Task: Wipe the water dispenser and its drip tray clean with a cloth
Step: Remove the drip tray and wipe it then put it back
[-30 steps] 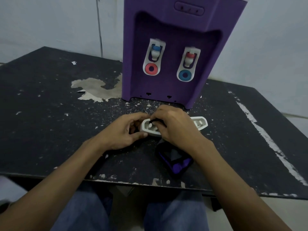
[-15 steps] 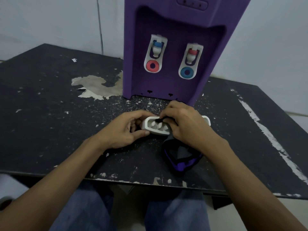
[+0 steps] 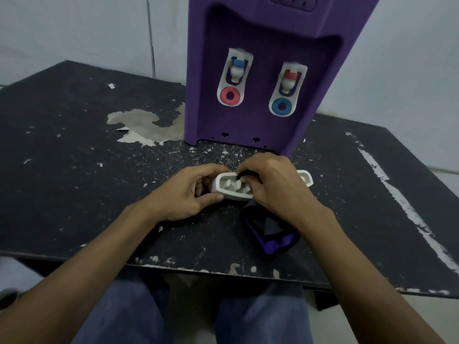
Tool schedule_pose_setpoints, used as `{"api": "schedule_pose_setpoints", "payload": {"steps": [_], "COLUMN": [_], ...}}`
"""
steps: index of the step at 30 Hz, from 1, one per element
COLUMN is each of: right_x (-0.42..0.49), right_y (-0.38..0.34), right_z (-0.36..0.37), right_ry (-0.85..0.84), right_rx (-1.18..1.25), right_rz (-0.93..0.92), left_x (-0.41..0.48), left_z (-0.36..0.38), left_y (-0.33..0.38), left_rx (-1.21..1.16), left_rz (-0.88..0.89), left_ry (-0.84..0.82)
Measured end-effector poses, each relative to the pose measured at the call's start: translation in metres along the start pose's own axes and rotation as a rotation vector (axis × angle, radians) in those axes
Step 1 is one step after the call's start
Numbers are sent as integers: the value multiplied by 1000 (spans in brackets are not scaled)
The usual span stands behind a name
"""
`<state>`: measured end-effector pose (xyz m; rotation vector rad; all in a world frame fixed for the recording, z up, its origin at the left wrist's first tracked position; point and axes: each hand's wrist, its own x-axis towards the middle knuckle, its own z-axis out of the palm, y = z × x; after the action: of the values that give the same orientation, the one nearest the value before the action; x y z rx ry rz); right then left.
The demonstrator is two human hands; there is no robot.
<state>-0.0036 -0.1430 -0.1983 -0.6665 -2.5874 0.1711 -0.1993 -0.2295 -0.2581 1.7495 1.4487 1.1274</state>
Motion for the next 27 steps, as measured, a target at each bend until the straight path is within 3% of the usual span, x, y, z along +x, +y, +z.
{"api": "schedule_pose_setpoints", "payload": {"steps": [4, 7, 13, 20, 27], "right_x": [-11, -17, -8, -13, -16], "right_y": [5, 16, 5, 3, -1], "right_z": [-4, -12, -3, 10, 14], "right_ry": [82, 50, 22, 214, 273], "right_rx": [119, 114, 83, 221, 279], "right_rz": [34, 71, -31, 40, 40], "left_x": [0, 0, 0, 0, 0], "left_z": [-1, -3, -1, 0, 1], "left_y": [0, 0, 1, 4, 5], "left_rx": [-19, -16, -16, -66, -76], "left_rz": [13, 15, 18, 13, 12], "left_ry": [-14, -15, -24, -3, 3]}}
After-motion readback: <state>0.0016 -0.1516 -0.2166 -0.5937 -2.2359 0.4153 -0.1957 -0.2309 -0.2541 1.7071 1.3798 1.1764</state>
